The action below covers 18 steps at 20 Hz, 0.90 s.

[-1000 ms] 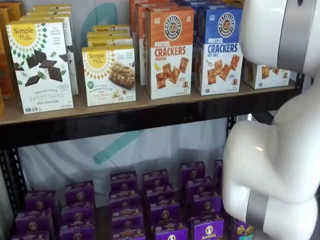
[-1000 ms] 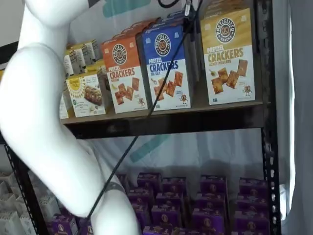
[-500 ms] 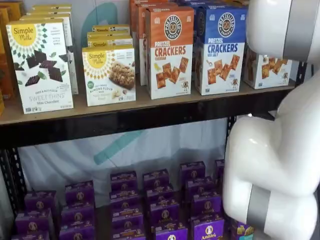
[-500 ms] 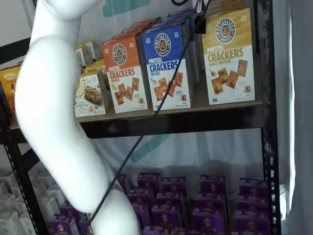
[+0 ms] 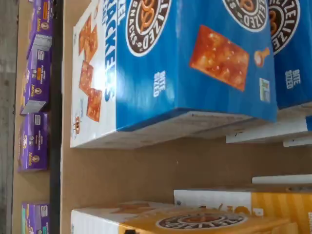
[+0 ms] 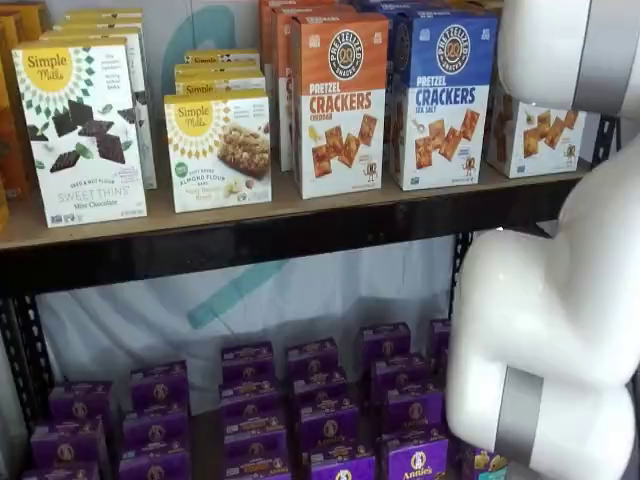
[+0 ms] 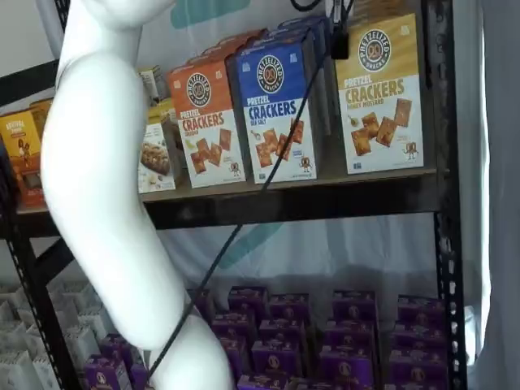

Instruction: Retrieve the yellow and white box located on the top shelf, the sixth one from the left

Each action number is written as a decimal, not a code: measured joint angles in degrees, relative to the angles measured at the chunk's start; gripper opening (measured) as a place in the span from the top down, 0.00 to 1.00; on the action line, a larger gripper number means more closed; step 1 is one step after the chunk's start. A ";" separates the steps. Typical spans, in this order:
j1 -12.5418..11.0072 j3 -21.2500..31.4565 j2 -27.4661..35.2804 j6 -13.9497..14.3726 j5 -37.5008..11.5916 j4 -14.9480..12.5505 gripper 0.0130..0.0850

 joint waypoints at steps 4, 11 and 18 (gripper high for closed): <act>0.74 -1.27 1.24 0.16 0.28 -1.85 0.00; 1.14 -4.98 4.24 0.40 2.92 -4.59 0.00; 1.97 -12.35 8.57 2.13 10.11 -7.63 0.00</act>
